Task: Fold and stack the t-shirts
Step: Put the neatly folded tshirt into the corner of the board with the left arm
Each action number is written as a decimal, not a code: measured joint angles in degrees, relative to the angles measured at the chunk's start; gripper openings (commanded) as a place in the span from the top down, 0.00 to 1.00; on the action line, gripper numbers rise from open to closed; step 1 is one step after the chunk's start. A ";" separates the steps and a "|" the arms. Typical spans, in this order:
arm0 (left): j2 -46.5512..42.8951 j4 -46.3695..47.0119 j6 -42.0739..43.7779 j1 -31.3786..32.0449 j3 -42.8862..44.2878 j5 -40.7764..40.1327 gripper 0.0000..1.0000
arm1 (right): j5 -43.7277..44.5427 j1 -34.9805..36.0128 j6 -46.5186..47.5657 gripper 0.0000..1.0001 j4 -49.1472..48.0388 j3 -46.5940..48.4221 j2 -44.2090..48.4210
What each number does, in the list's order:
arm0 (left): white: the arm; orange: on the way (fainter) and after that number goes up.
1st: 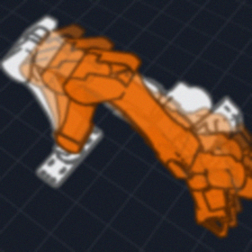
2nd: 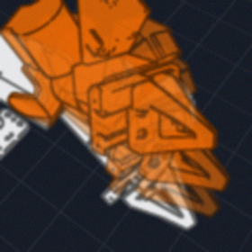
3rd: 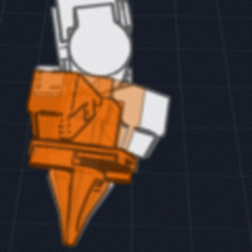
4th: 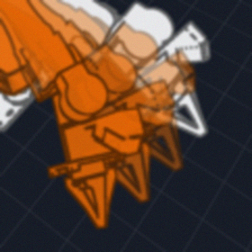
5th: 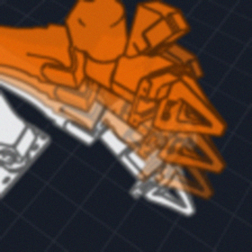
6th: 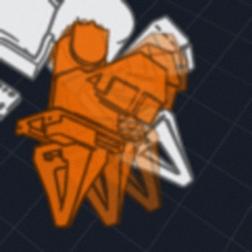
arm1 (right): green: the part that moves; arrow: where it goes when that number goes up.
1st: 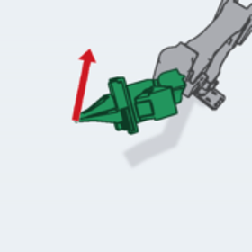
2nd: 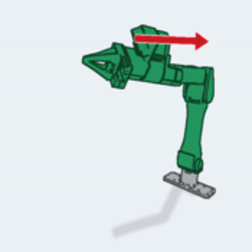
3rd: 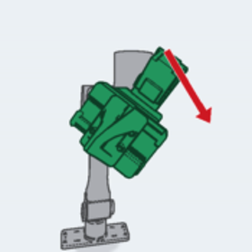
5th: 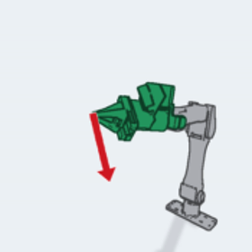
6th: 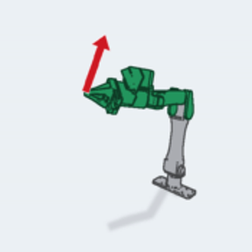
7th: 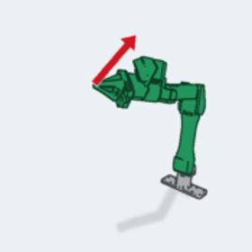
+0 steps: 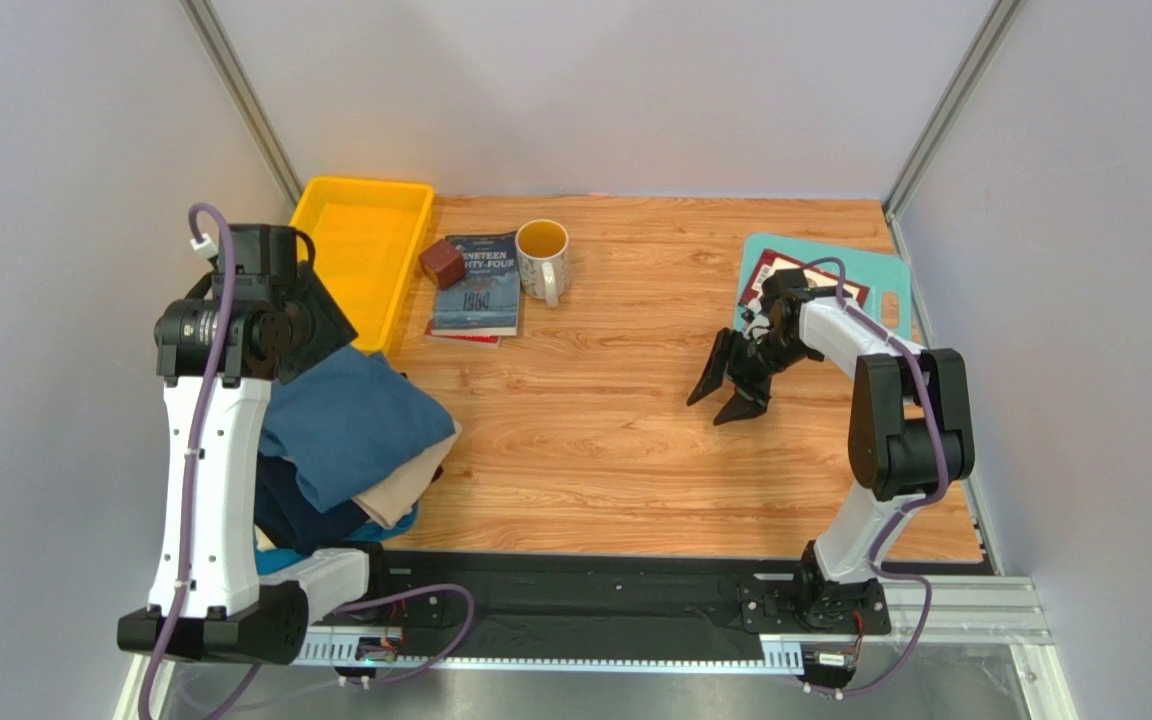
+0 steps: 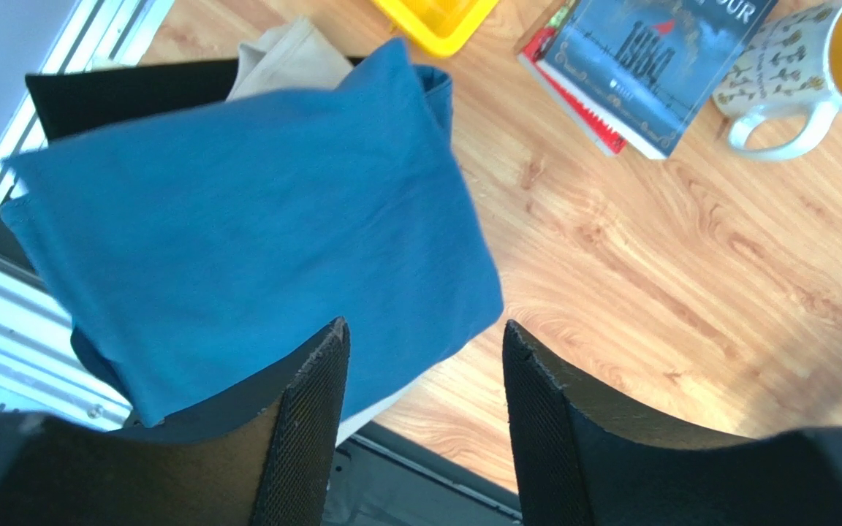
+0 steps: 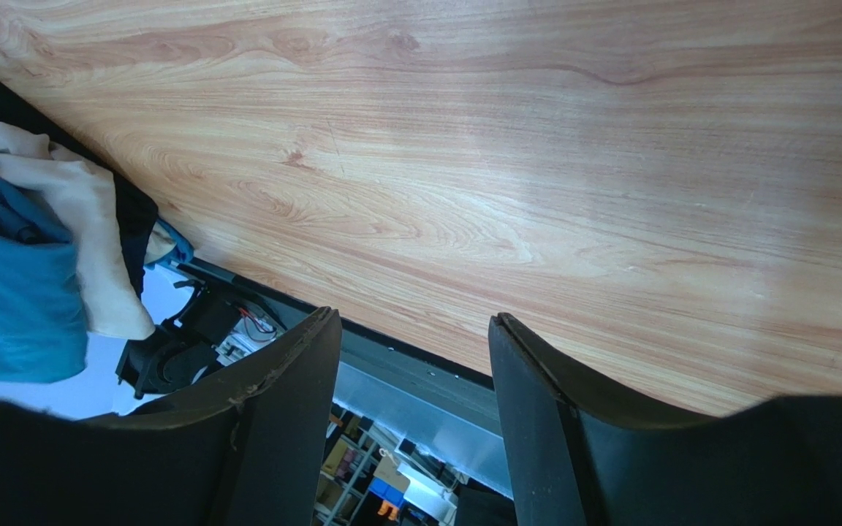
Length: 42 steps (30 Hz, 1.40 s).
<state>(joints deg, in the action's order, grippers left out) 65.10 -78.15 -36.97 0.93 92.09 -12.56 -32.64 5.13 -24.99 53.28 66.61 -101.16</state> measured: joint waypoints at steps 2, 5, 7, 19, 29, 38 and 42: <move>2.10 -0.02 0.09 0.00 2.34 0.02 0.42 | 0.26 -0.13 0.02 0.42 0.31 0.20 0.00; 4.28 0.50 1.05 0.00 6.12 0.61 0.48 | 0.66 -0.50 0.04 0.42 0.79 0.20 0.00; 3.98 1.86 1.66 -0.02 5.16 1.62 0.50 | 0.74 -0.79 0.04 0.42 0.92 0.22 -0.04; 0.55 1.03 1.75 -0.02 -26.32 6.05 0.54 | 1.16 -1.44 0.00 0.42 1.20 1.81 -0.85; -1.09 1.75 -1.77 -0.24 -28.96 5.66 0.48 | 1.11 -1.46 -0.02 0.42 1.31 2.34 -2.16; -2.99 1.81 -3.93 -4.09 -30.62 5.92 0.44 | 1.14 -1.46 -0.04 0.42 1.29 2.36 -2.25; -3.15 1.81 -5.25 -4.37 -29.64 4.87 0.44 | 1.14 -1.46 -0.04 0.42 1.31 2.36 -2.25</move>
<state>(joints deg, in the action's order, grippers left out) 61.95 -76.34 -42.22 -3.44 62.46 -7.68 -31.51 3.66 -25.04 54.59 68.97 -103.42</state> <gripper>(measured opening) 0.557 0.578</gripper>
